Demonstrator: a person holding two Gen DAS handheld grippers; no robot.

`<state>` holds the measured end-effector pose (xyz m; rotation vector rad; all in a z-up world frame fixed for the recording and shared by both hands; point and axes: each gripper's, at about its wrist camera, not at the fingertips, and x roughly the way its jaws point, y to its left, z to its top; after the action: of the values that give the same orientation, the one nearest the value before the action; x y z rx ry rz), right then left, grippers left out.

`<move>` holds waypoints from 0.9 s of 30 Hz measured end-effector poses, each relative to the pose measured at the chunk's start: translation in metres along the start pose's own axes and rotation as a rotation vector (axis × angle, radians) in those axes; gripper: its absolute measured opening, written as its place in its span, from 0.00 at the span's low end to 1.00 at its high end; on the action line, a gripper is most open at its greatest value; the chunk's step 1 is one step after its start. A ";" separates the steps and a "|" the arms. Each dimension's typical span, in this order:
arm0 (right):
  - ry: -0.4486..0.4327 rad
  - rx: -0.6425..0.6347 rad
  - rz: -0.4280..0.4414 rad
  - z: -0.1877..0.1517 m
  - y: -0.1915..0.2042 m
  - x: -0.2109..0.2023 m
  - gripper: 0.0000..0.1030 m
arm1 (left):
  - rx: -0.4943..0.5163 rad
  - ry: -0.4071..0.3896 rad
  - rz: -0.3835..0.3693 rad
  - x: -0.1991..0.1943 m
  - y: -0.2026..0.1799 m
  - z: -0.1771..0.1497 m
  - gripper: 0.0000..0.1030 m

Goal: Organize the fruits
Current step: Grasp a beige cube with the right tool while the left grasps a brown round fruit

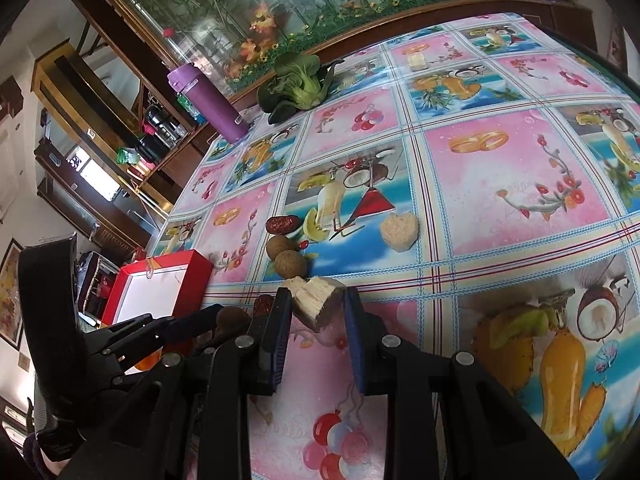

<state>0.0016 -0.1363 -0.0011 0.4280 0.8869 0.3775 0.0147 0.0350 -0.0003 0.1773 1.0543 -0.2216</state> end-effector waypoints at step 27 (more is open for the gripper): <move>-0.125 -0.161 -0.020 -0.006 0.028 -0.011 0.24 | -0.220 -0.242 0.006 -0.102 0.066 -0.059 0.24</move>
<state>-0.0138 -0.1167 0.0171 0.2904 0.7331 0.3963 -0.0657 0.1230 0.0629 -0.0443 0.8304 -0.1169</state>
